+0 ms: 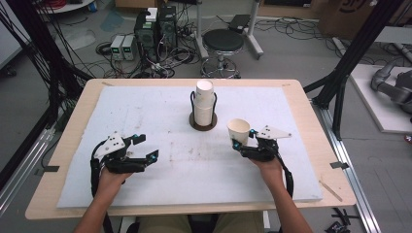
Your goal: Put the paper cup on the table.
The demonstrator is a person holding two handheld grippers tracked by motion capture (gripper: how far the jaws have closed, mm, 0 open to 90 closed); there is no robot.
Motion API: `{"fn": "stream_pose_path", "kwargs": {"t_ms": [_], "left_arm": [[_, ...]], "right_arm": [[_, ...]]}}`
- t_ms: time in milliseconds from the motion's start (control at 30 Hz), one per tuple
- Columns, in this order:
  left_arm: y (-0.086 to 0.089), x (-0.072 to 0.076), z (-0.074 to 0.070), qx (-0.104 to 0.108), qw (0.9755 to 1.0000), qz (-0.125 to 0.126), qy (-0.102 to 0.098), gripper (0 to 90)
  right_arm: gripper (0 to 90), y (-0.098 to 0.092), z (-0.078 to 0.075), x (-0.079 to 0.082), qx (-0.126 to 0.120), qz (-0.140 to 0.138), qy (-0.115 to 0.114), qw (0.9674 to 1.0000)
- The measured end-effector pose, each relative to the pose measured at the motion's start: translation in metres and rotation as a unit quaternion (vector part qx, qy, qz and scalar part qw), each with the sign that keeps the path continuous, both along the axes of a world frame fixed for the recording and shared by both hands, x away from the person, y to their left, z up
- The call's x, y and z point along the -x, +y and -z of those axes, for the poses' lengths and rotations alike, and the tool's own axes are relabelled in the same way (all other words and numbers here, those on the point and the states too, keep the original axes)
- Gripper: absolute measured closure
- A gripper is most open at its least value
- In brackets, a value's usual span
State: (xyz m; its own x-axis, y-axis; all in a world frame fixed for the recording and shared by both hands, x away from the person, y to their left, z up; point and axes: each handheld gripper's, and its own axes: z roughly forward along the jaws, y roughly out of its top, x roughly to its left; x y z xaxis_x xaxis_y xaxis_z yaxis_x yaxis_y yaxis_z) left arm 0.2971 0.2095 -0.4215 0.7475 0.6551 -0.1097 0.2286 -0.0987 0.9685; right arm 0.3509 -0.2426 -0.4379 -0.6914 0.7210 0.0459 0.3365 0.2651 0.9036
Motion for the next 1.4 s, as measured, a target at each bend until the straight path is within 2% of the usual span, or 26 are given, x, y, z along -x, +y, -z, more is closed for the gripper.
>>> {"fn": "stream_pose_path", "kwargs": {"t_ms": [167,400,533,633,767,833,900,967,1267,1400], "left_arm": [[-0.001,0.0,0.0,-0.003,1.0,0.0,0.002,18.8],[-0.001,-0.001,0.001,-0.005,1.0,-0.003,0.005,18.8],[0.0,-0.001,0.001,-0.005,1.0,-0.003,0.006,18.9],[-0.001,-0.001,0.001,-0.006,1.0,-0.002,0.007,18.8],[-0.003,-0.001,0.001,-0.006,1.0,0.0,0.008,18.9],[-0.003,-0.001,0.002,-0.006,0.9999,0.0,0.008,18.8],[-0.003,-0.001,0.002,-0.005,0.9999,-0.002,0.009,18.7],[-0.002,-0.002,0.002,-0.004,0.9999,-0.001,0.011,18.0],[-0.002,-0.001,0.003,0.006,0.9999,-0.003,0.013,17.6],[-0.001,-0.001,0.003,0.011,0.9998,-0.007,0.013,17.2]], "right_arm": [[36.3,0.007,0.01,-0.005,0.024,-0.003,0.038,0.999],[36.3,0.009,0.011,-0.004,0.055,-0.014,0.05,0.9972],[36.5,0.006,0.008,0.001,0.091,-0.022,0.051,0.9943],[37.0,0.001,0.01,0.004,0.099,-0.026,0.056,0.9932],[35.7,-0.001,0.01,0.005,0.098,-0.026,0.062,0.993],[31.4,-0.001,0.011,0.006,0.095,-0.027,0.062,0.9932],[21.7,-0.002,0.012,0.007,0.088,-0.028,0.067,0.9935],[19.3,-0.005,0.01,0.01,0.08,-0.022,0.067,0.9943],[19.2,-0.03,-0.01,0.034,0.051,-0.014,0.036,0.9979],[19.2,-0.042,-0.023,0.05,0.037,-0.005,0.001,0.9993]]}}
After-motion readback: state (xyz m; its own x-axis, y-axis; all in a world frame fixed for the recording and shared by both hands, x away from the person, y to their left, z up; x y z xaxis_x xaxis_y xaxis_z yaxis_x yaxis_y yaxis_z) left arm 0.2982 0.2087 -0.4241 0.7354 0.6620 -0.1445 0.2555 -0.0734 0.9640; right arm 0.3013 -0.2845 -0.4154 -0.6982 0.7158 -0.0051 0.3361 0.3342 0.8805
